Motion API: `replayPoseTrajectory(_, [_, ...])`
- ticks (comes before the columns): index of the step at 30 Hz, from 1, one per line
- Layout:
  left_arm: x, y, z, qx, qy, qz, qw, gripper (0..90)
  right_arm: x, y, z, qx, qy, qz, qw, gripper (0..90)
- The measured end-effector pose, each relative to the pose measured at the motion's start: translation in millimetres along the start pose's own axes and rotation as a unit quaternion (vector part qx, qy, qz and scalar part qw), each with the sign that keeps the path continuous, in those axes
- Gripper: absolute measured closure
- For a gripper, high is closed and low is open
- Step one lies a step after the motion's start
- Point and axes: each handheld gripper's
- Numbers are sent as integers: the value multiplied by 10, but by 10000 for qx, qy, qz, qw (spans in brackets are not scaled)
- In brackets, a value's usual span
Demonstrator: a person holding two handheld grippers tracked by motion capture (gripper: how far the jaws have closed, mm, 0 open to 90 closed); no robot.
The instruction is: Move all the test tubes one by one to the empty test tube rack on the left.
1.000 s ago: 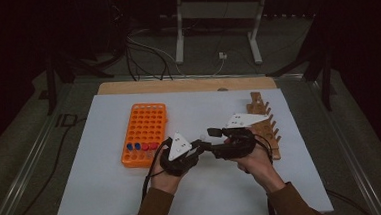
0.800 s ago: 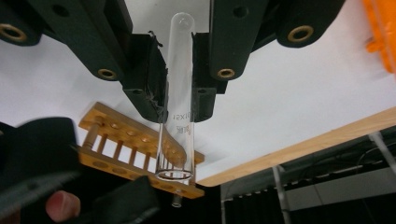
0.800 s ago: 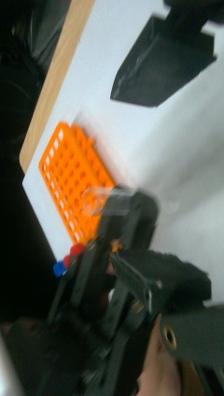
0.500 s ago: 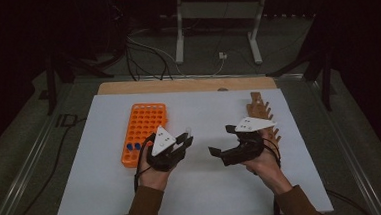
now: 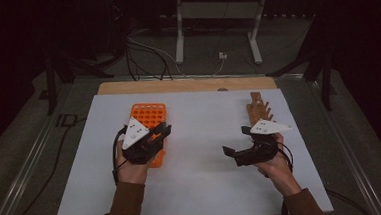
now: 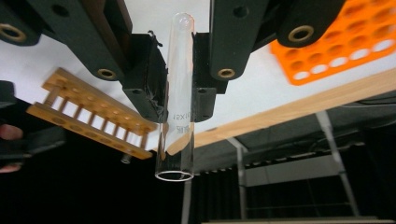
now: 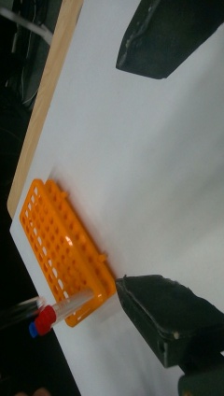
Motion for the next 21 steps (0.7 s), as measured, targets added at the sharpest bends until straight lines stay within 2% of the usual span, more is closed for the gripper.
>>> replayPoseTrajectory(3, [104, -94, 17, -26, -23, -143, 9999, 763, -51, -38, 50, -33, 51, 48, 10000, 0])
replayPoseTrajectory(12, [441, -315, 137, -107, -317, -596, 9977, 762, -230, -169, 197, -112, 309, 226, 9992, 0])
replayPoseTrajectory(16, [558, -336, 232, -99, -431, -824, 9956, 763, -292, -215, 239, -173, 410, 246, 9987, 0])
replayPoseTrajectory(21, [672, -309, 392, 3, -623, -980, 9932, 763, -309, -239, 252, -218, 441, 279, 9984, 0])
Point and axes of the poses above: each handheld gripper's, and its own axes: y roughly forward along the jaws, z roughly out of its underside, x roughly to its left, and after that the axes turned 14 degrees about x, right-handed
